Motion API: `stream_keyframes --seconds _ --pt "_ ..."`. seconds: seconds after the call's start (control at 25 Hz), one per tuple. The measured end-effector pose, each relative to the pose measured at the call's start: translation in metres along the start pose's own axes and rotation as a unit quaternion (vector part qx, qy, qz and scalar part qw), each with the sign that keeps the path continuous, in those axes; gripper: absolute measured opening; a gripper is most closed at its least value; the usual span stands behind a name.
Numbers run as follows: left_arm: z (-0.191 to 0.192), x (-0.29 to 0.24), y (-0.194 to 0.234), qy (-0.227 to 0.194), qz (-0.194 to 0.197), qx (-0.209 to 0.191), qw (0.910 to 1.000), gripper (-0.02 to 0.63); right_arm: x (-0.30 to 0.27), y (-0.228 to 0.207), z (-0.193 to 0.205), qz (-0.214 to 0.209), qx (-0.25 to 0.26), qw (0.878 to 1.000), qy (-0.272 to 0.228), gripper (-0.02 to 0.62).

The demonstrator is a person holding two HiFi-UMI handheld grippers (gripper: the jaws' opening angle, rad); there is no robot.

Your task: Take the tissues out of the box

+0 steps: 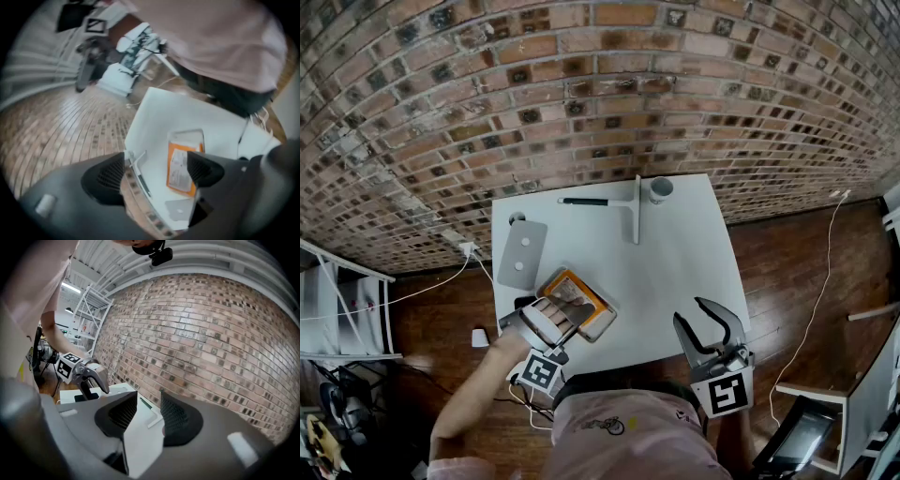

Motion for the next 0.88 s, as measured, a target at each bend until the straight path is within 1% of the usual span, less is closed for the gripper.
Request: stream_keyframes --seconds 0.04,0.08,0.12,0.16,0.2,0.28,0.36,0.4,0.44,0.48,0.6,0.72,0.76,0.8,0.88 --pt "0.009 -0.005 -0.008 -0.038 0.032 -0.073 0.9961 0.426 -0.014 0.0 0.0 -0.01 0.016 1.0 0.0 0.144" --pt "0.017 -0.01 -0.017 -0.076 0.063 -0.145 0.9846 0.425 -0.026 0.0 0.0 -0.02 0.029 0.999 0.001 0.144" --pt "0.025 -0.013 -0.026 -0.113 0.092 -0.211 0.9665 0.425 -0.037 0.0 0.001 -0.027 0.038 0.999 0.004 0.144" --pt "0.032 -0.016 -0.035 -0.149 0.118 -0.27 0.9437 0.422 -0.046 0.0 0.003 -0.032 0.044 0.998 0.01 0.144" --pt "0.039 -0.018 -0.044 -0.181 0.141 -0.321 0.9186 0.422 -0.053 -0.001 0.006 -0.035 0.048 0.998 0.018 0.144" --pt "0.052 -0.022 -0.056 -0.229 0.18 -0.399 0.8697 0.421 -0.061 -0.002 0.013 -0.04 0.059 0.997 0.038 0.144" --pt "0.059 -0.026 -0.065 -0.262 0.212 -0.451 0.8265 0.42 -0.062 -0.003 0.019 -0.046 0.063 0.996 0.053 0.144" --pt "0.059 -0.029 -0.068 -0.275 0.224 -0.471 0.8074 0.42 -0.061 -0.003 0.021 -0.049 0.059 0.995 0.059 0.144" --pt "0.057 -0.032 -0.07 -0.287 0.232 -0.486 0.792 0.422 -0.06 -0.003 0.024 -0.051 0.054 0.995 0.063 0.144" --pt "0.053 -0.036 -0.07 -0.297 0.236 -0.495 0.7817 0.422 -0.058 -0.005 0.027 -0.052 0.048 0.995 0.067 0.144" --pt "0.05 -0.05 -0.071 -0.306 0.254 -0.51 0.7626 0.419 -0.056 -0.013 0.04 -0.046 0.04 0.995 0.077 0.144" --pt "0.061 -0.059 -0.092 -0.313 0.3 -0.515 0.7397 0.383 -0.05 -0.015 0.055 -0.031 0.018 0.996 0.086 0.144" --pt "0.063 -0.061 -0.099 -0.316 0.316 -0.511 0.7341 0.348 -0.046 -0.015 0.061 -0.023 0.005 0.996 0.088 0.144" --pt "0.065 -0.064 -0.102 -0.319 0.333 -0.504 0.7305 0.328 -0.042 -0.016 0.066 -0.015 -0.008 0.996 0.09 0.144" --pt "0.067 -0.069 -0.103 -0.324 0.372 -0.482 0.7239 0.327 -0.036 -0.017 0.079 -0.002 -0.027 0.995 0.096 0.144"
Point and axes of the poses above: the fingertips, and each gripper's own axes: x backward along the fingers, y to its left, z out of its underside, the point moved 2 cm from there along x, backward along the fingers, and after that the axes turned 10 degrees about -y, right-handed, at the moved point
